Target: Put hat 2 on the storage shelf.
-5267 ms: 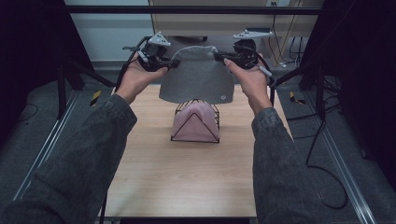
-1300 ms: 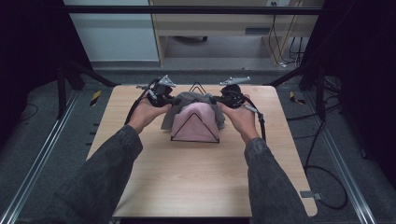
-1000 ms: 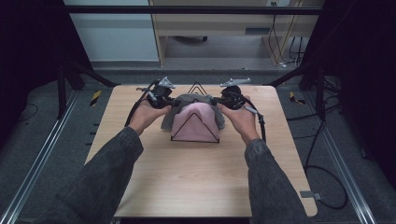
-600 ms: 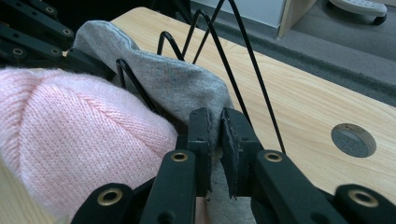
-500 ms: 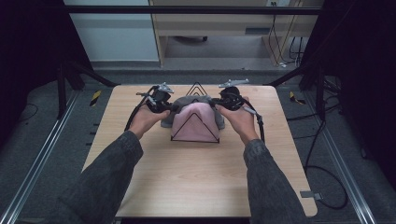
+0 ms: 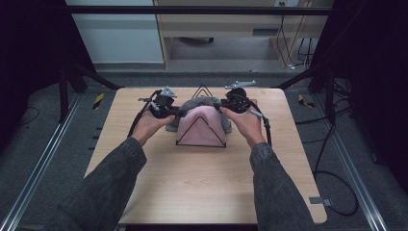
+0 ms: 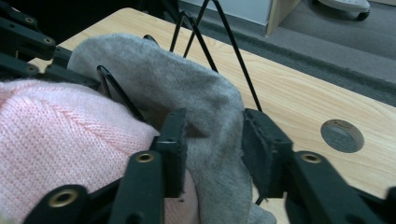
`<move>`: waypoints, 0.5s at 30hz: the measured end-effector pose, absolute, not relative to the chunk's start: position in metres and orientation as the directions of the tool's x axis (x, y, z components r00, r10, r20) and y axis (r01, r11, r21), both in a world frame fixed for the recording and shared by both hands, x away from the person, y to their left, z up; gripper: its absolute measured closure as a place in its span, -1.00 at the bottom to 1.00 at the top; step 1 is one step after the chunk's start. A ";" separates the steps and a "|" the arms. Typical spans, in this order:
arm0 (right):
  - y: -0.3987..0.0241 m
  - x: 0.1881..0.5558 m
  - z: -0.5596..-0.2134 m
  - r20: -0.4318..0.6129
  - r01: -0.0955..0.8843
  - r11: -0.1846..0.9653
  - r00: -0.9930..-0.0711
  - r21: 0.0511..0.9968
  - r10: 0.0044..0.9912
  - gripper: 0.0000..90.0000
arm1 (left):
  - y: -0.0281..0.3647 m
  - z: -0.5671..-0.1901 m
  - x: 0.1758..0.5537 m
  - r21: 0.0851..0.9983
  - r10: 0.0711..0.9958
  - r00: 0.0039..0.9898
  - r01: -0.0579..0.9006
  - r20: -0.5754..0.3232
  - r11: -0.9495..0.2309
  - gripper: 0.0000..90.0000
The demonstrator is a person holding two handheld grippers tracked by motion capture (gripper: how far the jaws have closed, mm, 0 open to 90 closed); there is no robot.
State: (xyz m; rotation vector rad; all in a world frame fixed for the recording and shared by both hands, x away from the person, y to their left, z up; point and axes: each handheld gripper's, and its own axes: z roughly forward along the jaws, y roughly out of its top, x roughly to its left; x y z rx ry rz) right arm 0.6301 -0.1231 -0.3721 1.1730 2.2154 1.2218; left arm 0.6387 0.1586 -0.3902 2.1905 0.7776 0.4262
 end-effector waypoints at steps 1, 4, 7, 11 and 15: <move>-0.123 0.630 -0.372 0.078 0.493 0.287 -0.595 0.821 0.800 0.23 | 0.159 -0.390 0.638 0.757 0.653 0.755 0.390 0.063 -0.524 0.54; -0.123 0.629 -0.370 0.064 0.491 0.290 -0.584 0.821 0.809 0.09 | 0.160 -0.389 0.636 0.764 0.662 0.746 0.385 0.073 -0.518 0.36; -0.122 0.628 -0.369 0.061 0.491 0.287 -0.578 0.823 0.814 0.02 | 0.161 -0.387 0.634 0.771 0.673 0.736 0.387 0.072 -0.506 0.25; -0.121 0.626 -0.366 0.046 0.483 0.290 -0.571 0.826 0.820 -0.09 | 0.162 -0.383 0.632 0.782 0.682 0.728 0.380 0.076 -0.493 0.11; -0.119 0.625 -0.362 0.031 0.476 0.290 -0.558 0.830 0.829 -0.27 | 0.164 -0.381 0.631 0.786 0.698 0.712 0.387 0.078 -0.482 -0.24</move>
